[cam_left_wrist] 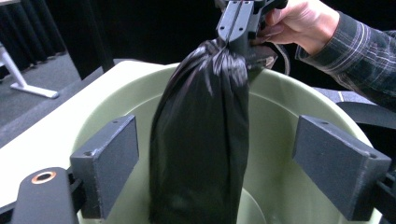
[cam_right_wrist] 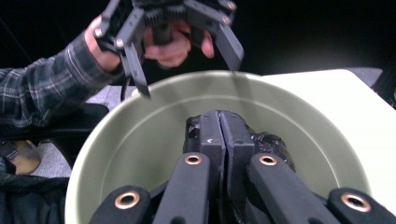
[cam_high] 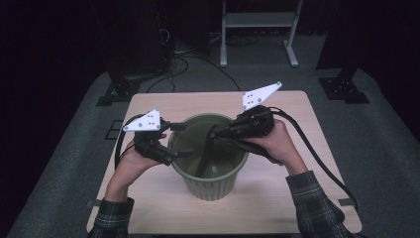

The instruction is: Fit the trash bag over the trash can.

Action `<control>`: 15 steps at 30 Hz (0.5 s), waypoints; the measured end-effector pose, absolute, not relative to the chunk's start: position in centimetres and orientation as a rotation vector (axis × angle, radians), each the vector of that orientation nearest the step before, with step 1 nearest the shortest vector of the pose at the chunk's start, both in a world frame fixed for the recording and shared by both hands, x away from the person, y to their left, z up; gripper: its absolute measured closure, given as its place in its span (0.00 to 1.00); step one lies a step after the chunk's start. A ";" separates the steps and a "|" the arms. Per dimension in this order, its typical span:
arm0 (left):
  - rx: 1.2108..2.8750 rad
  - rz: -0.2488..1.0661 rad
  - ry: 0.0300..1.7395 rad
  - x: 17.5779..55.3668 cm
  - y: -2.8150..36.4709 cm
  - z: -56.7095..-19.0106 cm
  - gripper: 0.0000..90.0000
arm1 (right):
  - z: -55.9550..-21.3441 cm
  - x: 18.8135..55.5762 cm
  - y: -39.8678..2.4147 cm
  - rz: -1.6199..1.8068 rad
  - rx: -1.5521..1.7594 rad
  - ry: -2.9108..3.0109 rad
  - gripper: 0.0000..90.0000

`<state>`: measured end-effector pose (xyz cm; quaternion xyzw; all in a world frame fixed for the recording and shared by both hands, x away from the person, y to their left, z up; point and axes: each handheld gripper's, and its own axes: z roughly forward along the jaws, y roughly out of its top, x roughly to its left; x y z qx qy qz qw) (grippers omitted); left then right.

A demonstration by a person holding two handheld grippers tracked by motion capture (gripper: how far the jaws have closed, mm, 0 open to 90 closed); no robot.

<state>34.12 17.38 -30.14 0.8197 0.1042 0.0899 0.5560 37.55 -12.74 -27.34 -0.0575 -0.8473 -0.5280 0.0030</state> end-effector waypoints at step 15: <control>1.960 0.194 0.222 34.9 16.0 -30.4 0.81 | -26.8 37.3 -9.8 -1.646 -0.099 -2.646 0.92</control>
